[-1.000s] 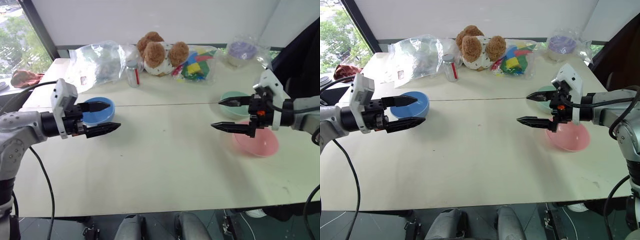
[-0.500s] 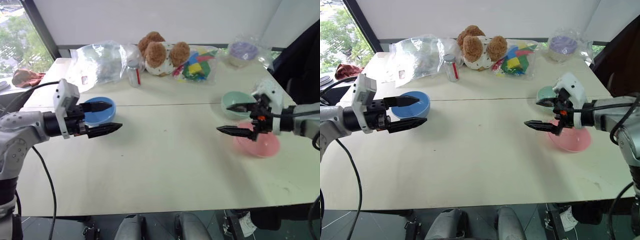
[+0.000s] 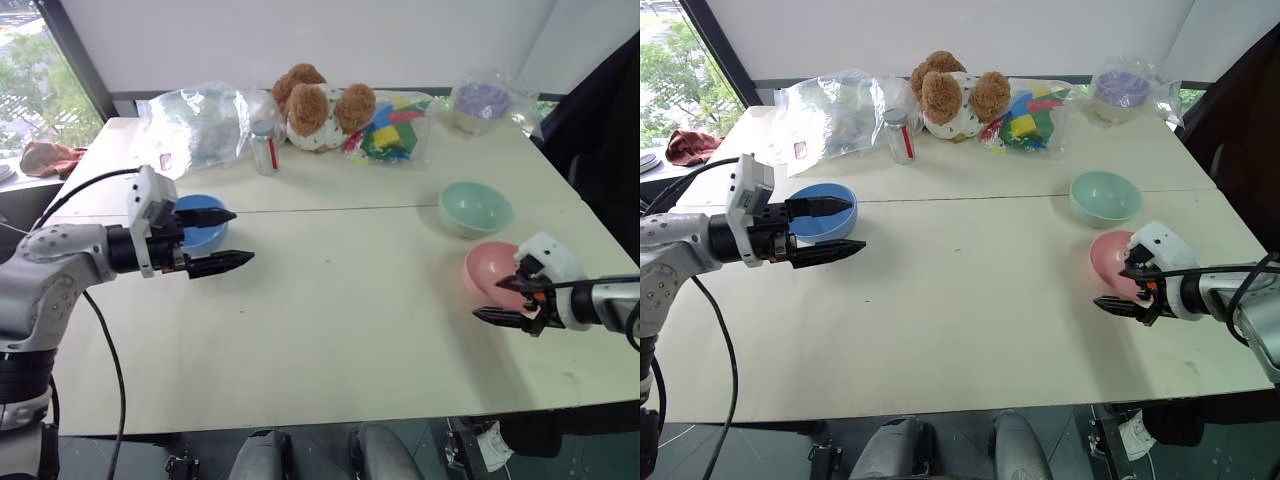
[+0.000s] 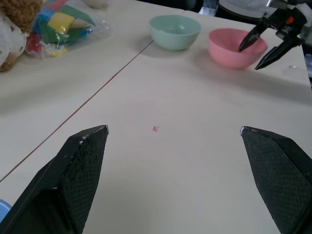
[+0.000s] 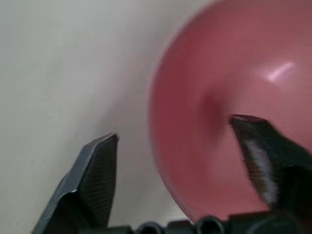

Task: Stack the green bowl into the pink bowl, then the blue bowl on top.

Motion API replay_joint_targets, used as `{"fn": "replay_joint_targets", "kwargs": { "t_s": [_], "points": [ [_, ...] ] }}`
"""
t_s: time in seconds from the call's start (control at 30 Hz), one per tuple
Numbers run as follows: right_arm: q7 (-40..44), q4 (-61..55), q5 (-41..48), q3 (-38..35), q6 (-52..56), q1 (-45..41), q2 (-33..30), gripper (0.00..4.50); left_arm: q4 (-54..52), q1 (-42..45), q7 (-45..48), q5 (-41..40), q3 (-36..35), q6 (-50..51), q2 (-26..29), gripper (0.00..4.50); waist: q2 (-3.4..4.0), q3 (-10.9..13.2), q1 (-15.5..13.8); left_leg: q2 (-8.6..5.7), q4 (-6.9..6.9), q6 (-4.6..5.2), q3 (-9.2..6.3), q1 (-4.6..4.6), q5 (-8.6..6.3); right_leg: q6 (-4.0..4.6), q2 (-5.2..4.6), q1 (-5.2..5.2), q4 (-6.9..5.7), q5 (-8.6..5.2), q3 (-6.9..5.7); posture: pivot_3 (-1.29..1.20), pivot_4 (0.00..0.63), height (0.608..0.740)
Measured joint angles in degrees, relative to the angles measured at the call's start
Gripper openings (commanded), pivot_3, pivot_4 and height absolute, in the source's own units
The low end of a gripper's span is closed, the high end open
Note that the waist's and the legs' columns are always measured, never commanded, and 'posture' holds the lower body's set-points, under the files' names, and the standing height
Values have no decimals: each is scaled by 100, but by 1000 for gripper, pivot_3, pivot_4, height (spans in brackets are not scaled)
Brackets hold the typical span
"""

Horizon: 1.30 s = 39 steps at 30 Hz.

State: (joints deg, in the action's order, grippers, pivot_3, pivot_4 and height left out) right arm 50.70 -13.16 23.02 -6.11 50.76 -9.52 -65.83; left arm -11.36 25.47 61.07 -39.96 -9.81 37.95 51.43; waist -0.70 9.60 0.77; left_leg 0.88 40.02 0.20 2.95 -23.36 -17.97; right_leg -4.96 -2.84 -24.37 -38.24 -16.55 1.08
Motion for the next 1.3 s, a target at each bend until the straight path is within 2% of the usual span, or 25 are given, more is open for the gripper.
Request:
{"fn": "replay_joint_targets", "kwargs": {
  "t_s": [0.13,0.17,0.3,0.43,0.57,0.8,1.0,1.1,1.3],
  "points": [
    [77,-19,-22,15,-110,-50,4,371,-2,-1,7,8,-1,0,1,4500,0,0,-7,1,0,0,-2,0,0,0,1,0,0,0,-1,0,150,740],
    [110,-40,-26,22,-129,-63,1,22,-2,-1,6,9,-2,0,1,4500,0,0,-8,1,0,0,-1,0,0,0,1,0,0,0,0,0,150,740],
    [397,-345,-47,181,-307,-356,-61,22,-3,-1,3,39,-7,1,6,4500,0,0,7,2,1,0,-1,2,0,0,3,1,0,0,0,0,150,740],
    [813,-881,155,635,-376,-1093,28,22,5,16,5,63,-12,1,11,4500,1,0,11,4,0,0,-4,1,0,0,4,0,0,0,-1,0,150,740],
    [1068,-1009,40,1377,-626,-2108,584,22,8,111,4,71,-13,2,10,4500,-1,0,7,4,3,0,-4,2,0,0,4,1,-1,0,-2,0,150,740],
    [1631,-545,-991,3293,-1523,-3170,1666,22,-10,150,-27,77,-15,6,6,4500,-1,1,-7,0,4,0,-4,-6,0,0,0,-6,1,0,-5,0,150,740],
    [1969,45,-1915,3967,-2555,-3443,1953,22,-185,-68,-145,62,-145,70,52,4500,-1,1,4,0,4,0,-5,-4,0,0,-1,-6,-2,0,-7,0,150,740],
    [2025,335,-2344,4092,-2976,-3549,2024,1032,-311,-171,-184,48,-253,137,75,4500,-2,0,9,0,5,-2,-5,-3,1,0,-1,-6,-4,0,-7,0,150,740],
    [2284,396,-2508,4062,-3113,-3617,2216,4199,-389,-257,-263,40,-287,179,85,4500,-1,0,6,0,5,-2,-5,-3,1,0,-2,-7,-6,0,-8,0,150,740]
  ]
}}
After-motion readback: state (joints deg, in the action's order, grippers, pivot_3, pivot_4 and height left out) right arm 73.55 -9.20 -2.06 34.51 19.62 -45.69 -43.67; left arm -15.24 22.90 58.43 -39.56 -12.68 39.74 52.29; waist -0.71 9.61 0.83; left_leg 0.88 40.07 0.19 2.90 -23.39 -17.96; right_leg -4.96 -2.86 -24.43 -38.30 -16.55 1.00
